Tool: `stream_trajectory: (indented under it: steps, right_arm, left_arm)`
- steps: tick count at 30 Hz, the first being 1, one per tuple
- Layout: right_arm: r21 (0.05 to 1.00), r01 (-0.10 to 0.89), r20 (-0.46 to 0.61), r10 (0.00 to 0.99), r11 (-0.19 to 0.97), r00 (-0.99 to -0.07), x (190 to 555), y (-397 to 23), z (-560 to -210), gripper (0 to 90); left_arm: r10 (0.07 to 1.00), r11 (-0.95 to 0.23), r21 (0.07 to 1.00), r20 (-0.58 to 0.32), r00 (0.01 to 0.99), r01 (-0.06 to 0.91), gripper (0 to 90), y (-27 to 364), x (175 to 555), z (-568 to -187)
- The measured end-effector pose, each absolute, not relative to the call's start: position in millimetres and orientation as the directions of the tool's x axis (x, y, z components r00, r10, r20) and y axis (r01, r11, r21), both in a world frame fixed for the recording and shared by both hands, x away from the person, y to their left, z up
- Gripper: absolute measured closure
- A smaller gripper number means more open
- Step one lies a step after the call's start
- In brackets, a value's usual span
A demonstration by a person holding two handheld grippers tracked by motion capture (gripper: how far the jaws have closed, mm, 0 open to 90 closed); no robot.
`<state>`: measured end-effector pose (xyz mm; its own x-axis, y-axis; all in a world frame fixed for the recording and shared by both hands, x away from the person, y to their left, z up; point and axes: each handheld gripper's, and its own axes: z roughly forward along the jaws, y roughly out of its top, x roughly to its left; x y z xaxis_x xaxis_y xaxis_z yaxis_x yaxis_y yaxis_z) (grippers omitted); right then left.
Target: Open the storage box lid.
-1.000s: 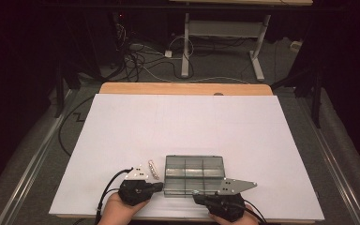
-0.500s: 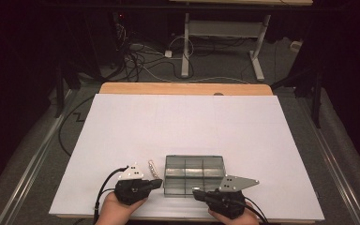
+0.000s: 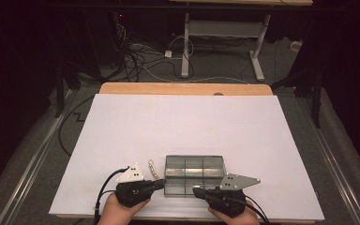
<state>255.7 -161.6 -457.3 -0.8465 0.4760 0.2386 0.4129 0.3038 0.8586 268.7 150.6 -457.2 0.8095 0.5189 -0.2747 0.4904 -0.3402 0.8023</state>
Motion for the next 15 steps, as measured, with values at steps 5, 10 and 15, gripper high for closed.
stream_trajectory:
  steps: [5,10,15]
  right_arm:
    - [0.866,0.400,0.224,0.483,0.300,-0.847,255.2,-163.1,-455.3,90.0]
    - [0.867,0.402,0.223,0.490,0.296,-0.843,254.7,-164.5,-455.5,90.0]
    - [0.862,0.407,0.223,0.496,0.302,-0.839,254.1,-167.1,-456.3,90.0]
  left_arm:
    - [0.516,-0.341,0.800,-0.279,0.810,0.493,87.0,146.0,269.8,-459.5]
    - [0.518,-0.343,0.802,-0.274,0.810,0.490,86.9,142.0,271.0,-460.9]
    - [0.518,-0.338,0.809,-0.266,0.813,0.480,86.9,142.7,272.6,-460.6]
